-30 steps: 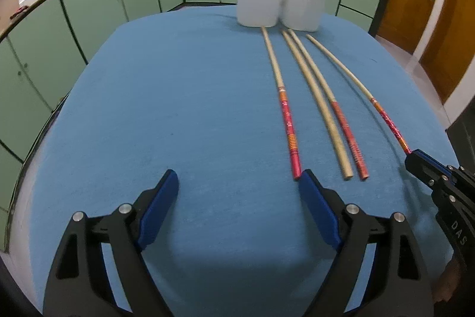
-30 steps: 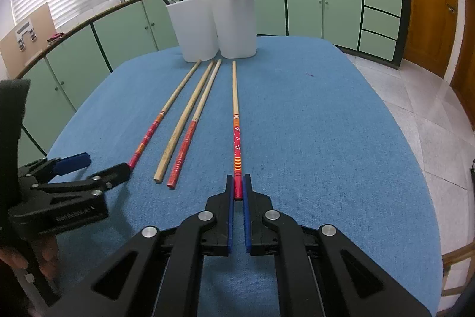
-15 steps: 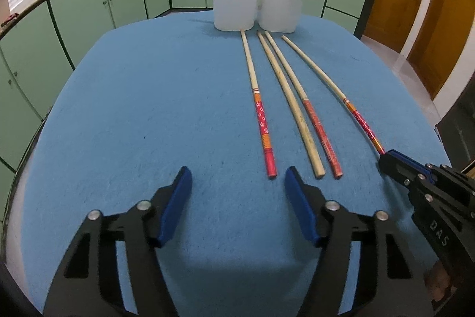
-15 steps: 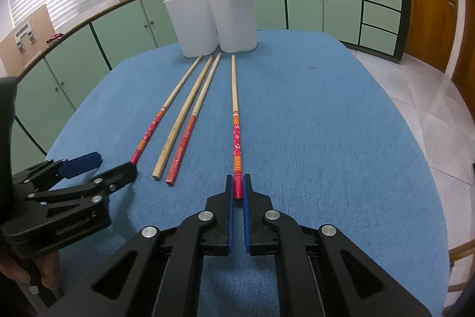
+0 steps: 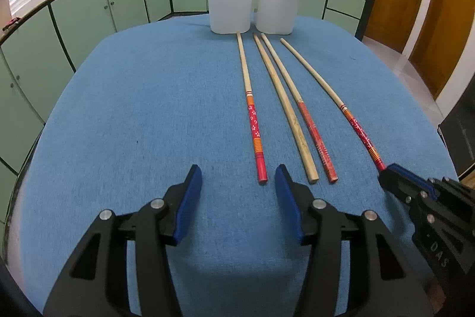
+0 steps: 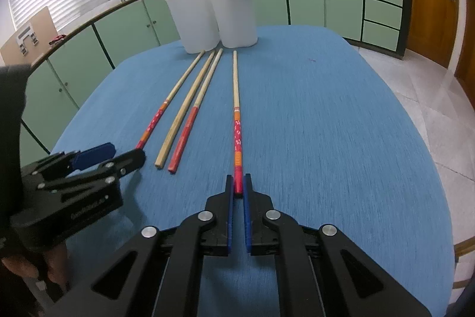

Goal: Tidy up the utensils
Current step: 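Hold the chopstick in right tool while left tool grasps another red-patterned chopstick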

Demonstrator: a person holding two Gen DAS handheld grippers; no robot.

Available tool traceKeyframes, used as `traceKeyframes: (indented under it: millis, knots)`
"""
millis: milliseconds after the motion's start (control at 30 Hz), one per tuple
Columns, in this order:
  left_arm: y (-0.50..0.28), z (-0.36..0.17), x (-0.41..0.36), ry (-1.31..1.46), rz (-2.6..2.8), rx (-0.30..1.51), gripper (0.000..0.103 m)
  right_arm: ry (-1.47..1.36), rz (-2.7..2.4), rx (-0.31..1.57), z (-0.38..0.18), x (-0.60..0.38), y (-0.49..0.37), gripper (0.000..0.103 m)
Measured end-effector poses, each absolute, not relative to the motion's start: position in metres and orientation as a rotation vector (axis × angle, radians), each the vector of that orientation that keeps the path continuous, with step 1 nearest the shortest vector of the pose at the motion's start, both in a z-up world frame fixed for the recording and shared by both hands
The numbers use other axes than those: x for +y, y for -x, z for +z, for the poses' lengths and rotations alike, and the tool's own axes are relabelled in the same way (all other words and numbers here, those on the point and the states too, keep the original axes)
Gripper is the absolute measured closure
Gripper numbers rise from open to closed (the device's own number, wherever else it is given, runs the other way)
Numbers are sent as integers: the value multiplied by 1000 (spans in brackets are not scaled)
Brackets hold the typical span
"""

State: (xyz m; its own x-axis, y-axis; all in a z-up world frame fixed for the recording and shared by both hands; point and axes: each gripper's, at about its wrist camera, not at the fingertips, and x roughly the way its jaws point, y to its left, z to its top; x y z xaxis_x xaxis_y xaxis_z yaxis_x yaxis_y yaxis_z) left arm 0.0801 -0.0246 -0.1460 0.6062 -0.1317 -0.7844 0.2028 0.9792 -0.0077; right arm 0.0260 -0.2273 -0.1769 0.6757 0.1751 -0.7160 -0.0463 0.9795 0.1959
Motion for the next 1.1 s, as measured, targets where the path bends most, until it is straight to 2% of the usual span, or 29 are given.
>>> traceKeyframes:
  millis: [267, 433, 700, 967, 1033, 1100]
  knots:
    - [-73, -146, -20, -64, -213, 904, 47, -163, 154, 814, -177, -228, -16, 94]
    - [-74, -146, -18, -60, -216, 907, 44, -149, 172, 810, -177, -224, -14, 85]
    - [-76, -147, -17, -54, -208, 905, 41, -147, 148, 809, -177, -224, -18, 85]
    - [-79, -148, -24, -69, -197, 903, 43, -121, 135, 811, -178, -221, -24, 85]
    - [-81, -148, -26, -72, -195, 902, 47, -120, 134, 811, -178, -222, -24, 85]
    - [-81, -148, -29, -77, -198, 900, 56, -119, 131, 812, -178, -222, -24, 86]
